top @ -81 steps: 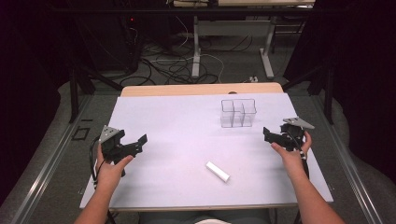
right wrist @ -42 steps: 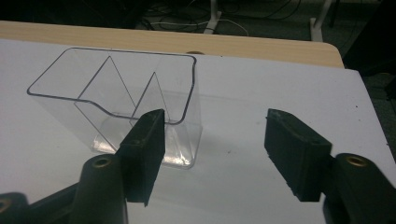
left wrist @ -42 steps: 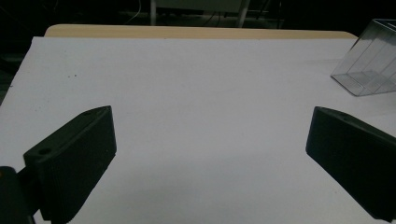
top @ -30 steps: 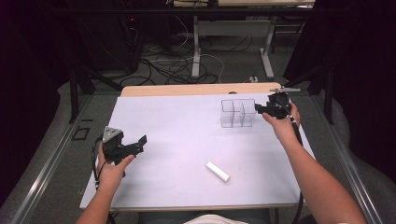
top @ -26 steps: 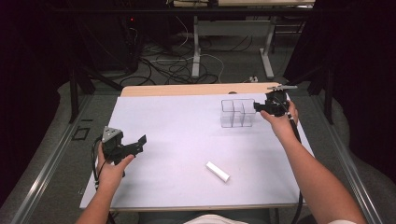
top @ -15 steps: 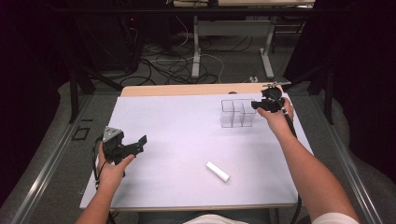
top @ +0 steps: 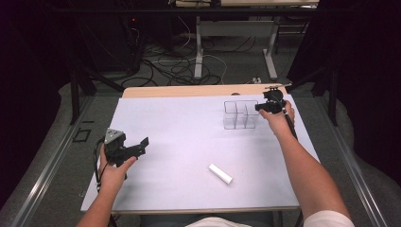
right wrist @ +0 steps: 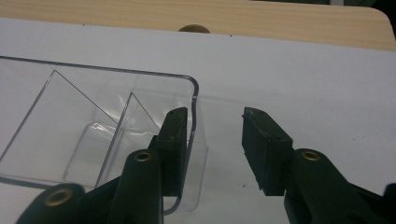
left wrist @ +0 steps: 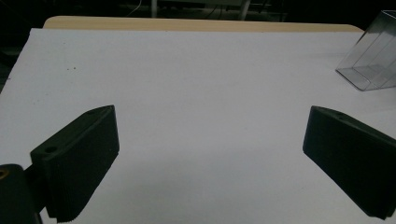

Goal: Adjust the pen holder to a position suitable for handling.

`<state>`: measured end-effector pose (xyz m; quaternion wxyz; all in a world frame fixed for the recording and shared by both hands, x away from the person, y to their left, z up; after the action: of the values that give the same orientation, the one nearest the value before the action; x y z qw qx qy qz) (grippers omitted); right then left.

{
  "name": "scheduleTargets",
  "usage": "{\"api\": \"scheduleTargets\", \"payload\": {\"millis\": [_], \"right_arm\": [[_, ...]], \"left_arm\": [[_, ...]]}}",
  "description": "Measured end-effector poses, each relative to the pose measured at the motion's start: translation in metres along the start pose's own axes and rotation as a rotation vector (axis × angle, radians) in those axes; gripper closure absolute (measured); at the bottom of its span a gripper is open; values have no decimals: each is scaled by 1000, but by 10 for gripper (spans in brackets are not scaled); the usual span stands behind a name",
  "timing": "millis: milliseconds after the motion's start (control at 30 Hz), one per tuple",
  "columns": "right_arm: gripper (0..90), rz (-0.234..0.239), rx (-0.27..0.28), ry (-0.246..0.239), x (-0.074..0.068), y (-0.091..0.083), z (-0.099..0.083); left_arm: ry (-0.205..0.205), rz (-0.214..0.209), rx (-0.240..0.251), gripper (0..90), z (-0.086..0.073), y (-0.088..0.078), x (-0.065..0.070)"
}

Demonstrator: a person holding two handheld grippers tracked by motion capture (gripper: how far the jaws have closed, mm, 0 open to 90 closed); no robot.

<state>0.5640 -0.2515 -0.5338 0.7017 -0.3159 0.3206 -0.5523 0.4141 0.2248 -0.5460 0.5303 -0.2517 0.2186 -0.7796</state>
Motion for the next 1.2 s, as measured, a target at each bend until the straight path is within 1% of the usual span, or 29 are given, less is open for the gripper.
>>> {"api": "scheduleTargets", "payload": {"millis": [33,100,167,200,233,267,300,367,400,433,467,500,567,600,733,867,900,933,967,1000,1033,1067,1100,1133,1200], "right_arm": [[623,2,-4,3,0,1,0],[647,5,-4,24,-2,3,0],[659,3,-1,24,-2,4,0],[689,4,-1,41,-3,5,0],[689,4,-1,41,-3,5,0],[721,4,-6,62,-5,6,-1],[738,-3,-3,62,-5,6,-1],[754,0,5,70,-7,6,0],[778,-4,4,75,-8,6,0],[822,-9,-3,91,-10,6,-1],[822,-9,-3,91,-10,6,-1],[858,-19,-2,101,-11,6,-1],[861,-21,-1,109,-13,6,-1],[866,-44,-2,110,-13,6,-1],[871,-57,2,130,-14,6,-1],[872,-60,-3,138,-14,5,-1],[874,-59,-23,151,-15,4,-2],[877,-80,-48,153,-16,2,-1],[876,-87,-65,154,-16,2,-1],[876,-87,-65,154,-16,2,-1],[876,-72,-80,166,-18,2,-2],[876,-72,-80,166,-18,2,-2],[877,-82,-79,161,-18,1,-2],[876,-73,-91,173,-20,0,-3],[876,-70,-92,176,-21,0,-3]], "left_arm": [[-1,0,-1,37,0,0,0],[-1,1,-2,39,0,0,0],[-1,2,-6,40,-1,0,0],[-1,2,-5,41,-1,1,0],[-1,2,-5,41,-1,1,0],[1,2,-7,42,-1,1,0],[1,2,-7,42,-1,1,0],[1,2,-7,42,-1,1,0],[1,2,-7,42,-1,1,0],[0,3,-6,42,-1,0,-1],[-1,3,-4,42,-1,0,-1],[-4,5,-4,42,0,0,-1],[-4,5,-6,42,-1,0,-2],[-3,5,-6,43,-1,0,-2],[0,5,-8,43,-1,1,-1],[3,2,-11,43,-1,1,0],[4,3,-10,43,-1,1,0],[4,3,-10,43,-1,2,0],[4,3,-10,43,0,1,0],[4,3,-10,43,0,1,0],[4,4,-9,43,0,1,0],[3,3,-9,43,0,1,0],[3,2,-7,43,0,1,0],[2,3,-6,43,0,1,0],[2,4,-5,43,0,1,-1]]}}
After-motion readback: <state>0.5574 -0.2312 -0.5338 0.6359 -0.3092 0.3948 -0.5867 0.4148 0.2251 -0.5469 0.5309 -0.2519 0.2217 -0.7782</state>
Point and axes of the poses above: each handheld gripper's, and its own axes: y roughly forward along the jaws, z roughly out of its top, x roughly to its right, the point moved 7 cm from there along y, roughly forward along the jaws, and after that the axes turned 9 degrees about -x, right-handed, at the moved point
